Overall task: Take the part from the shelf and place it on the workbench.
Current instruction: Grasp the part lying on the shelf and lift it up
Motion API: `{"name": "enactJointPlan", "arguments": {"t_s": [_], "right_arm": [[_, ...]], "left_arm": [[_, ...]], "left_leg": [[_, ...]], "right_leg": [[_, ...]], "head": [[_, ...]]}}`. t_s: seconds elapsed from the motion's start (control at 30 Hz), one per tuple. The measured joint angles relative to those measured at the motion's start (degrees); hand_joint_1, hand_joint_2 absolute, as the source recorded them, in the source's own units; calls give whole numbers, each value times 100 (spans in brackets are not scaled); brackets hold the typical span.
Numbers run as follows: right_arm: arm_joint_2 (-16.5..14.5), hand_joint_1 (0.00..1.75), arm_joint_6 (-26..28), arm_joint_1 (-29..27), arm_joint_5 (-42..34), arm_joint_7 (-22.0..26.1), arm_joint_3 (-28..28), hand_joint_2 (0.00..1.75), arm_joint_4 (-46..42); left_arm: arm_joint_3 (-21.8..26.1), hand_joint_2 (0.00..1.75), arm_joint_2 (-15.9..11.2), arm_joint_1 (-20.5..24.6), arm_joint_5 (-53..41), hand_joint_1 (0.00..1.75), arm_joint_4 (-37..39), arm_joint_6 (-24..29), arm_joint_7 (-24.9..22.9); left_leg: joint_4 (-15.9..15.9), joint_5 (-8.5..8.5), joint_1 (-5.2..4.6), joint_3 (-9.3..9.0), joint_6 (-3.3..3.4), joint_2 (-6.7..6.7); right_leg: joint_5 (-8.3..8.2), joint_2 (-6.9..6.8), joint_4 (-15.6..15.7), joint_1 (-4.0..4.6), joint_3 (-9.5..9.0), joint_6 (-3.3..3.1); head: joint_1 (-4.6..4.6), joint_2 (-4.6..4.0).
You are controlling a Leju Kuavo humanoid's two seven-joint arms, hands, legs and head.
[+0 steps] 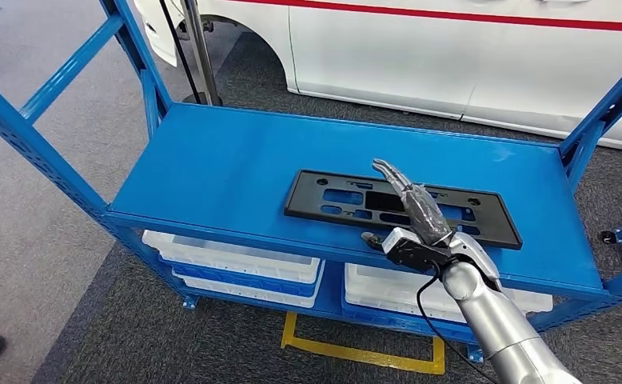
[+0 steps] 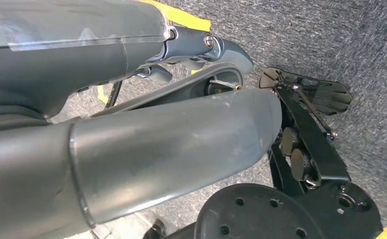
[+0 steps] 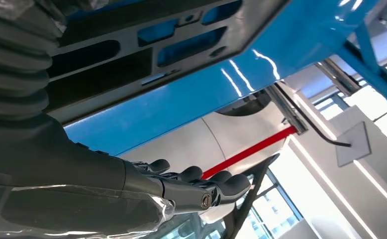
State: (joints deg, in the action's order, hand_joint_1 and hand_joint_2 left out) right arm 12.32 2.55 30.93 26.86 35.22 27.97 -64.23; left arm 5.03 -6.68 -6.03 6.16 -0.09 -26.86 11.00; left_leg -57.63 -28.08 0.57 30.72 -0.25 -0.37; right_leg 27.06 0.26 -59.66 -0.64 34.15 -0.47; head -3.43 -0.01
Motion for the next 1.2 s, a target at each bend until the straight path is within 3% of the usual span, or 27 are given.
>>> {"name": "enactJointPlan", "arguments": {"t_s": [0.57,0.7,1.0,1.2], "right_arm": [[1,0,-128,-240,-41,96,-385,0,-482],[1,0,-127,-249,-25,95,-403,175,-495],[3,0,279,-263,904,-369,-333,175,-499],[3,0,263,-181,1161,-458,-146,175,-300]], "left_arm": [[0,0,1,1,36,0,0,15,10],[0,0,-1,0,36,0,0,3,16],[0,0,6,8,62,0,0,10,11],[0,0,11,14,96,0,0,11,9]], "left_leg": [[-1,0,0,-1,0,0],[-1,0,0,-1,0,0],[-1,0,0,0,0,0],[-1,0,0,0,0,0]], "right_leg": [[0,0,0,0,-1,1],[0,0,0,-1,-2,1],[0,0,0,-1,-2,1],[0,0,0,0,-2,1]], "head": [[0,0],[0,1],[0,-1],[0,-1]]}}
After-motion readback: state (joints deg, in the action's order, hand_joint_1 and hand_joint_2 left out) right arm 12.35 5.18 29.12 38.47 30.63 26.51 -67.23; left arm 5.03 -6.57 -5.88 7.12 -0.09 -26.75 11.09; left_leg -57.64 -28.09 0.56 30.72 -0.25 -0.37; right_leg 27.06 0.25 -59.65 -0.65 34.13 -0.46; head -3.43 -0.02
